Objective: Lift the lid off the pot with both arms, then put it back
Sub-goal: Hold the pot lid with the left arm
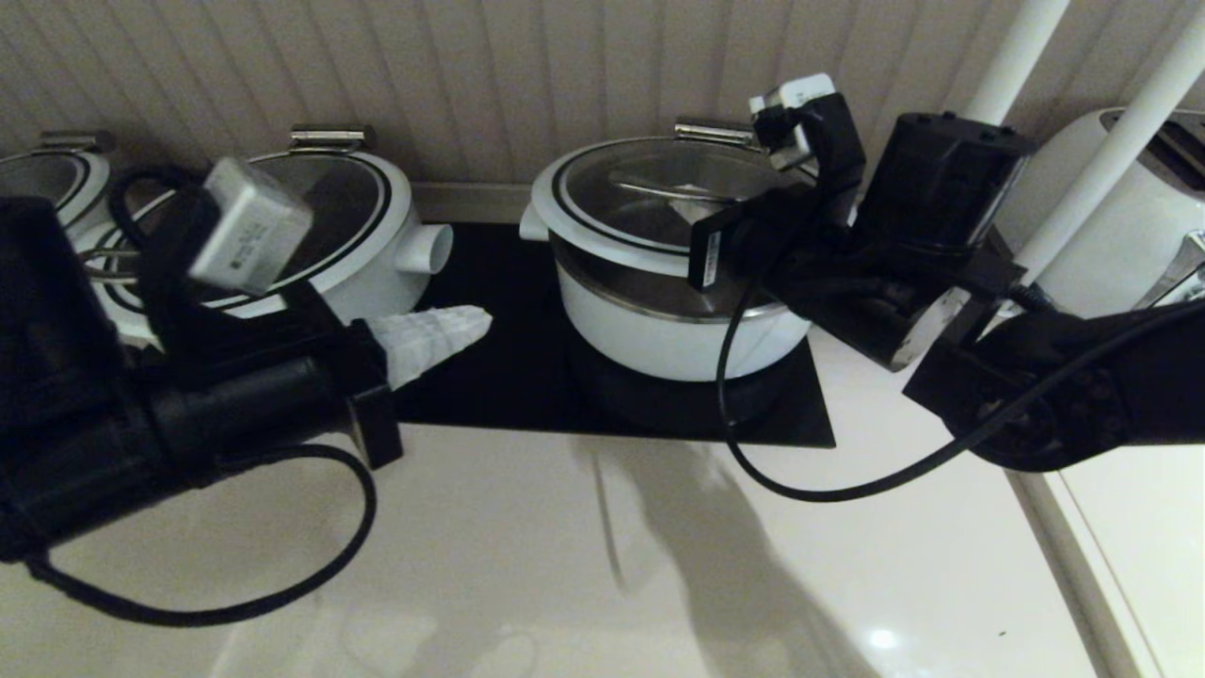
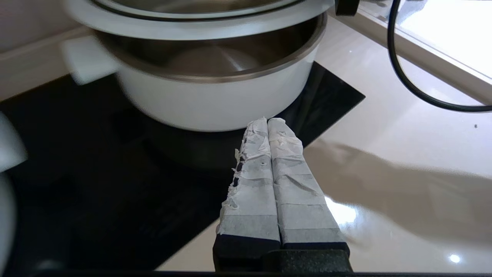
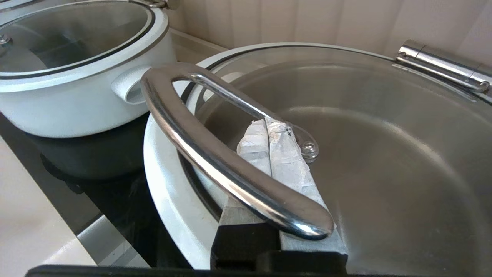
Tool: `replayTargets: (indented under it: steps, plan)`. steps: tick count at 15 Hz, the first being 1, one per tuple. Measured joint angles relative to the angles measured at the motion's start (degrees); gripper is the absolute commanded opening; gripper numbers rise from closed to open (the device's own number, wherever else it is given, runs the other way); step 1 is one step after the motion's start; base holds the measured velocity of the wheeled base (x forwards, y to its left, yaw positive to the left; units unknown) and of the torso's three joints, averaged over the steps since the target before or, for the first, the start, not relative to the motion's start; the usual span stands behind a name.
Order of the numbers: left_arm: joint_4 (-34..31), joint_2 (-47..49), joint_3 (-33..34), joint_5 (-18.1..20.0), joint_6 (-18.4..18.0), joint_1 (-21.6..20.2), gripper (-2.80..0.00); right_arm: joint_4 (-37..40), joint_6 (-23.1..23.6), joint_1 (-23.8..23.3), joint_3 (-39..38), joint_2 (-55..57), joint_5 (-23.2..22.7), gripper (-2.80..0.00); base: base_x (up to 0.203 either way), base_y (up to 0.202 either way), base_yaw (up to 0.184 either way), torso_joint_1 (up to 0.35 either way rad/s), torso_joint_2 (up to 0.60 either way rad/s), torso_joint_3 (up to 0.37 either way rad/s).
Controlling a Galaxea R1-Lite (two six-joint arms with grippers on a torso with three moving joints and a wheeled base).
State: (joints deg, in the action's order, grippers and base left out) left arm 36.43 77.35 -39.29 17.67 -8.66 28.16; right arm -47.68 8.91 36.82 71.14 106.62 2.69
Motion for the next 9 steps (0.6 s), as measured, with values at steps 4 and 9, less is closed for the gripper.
replayTargets:
  steps: [4,9]
  plan:
    - [7.12,9.08,-3.11,-2.09,-0.38,2.93,-2.8,0.17,-0.1,-0.45,0.88,0.12,-0.05,-2.8,0.0,0.0,0.0,0.0,0.0,0.0]
    - [8.0,17.13,-6.32,-2.57,-1.9,4.21,-2.8,0.16,-0.08,-0.88,2.59,1.07,-0.06,-2.8,0.0,0.0,0.0,0.0,0.0,0.0]
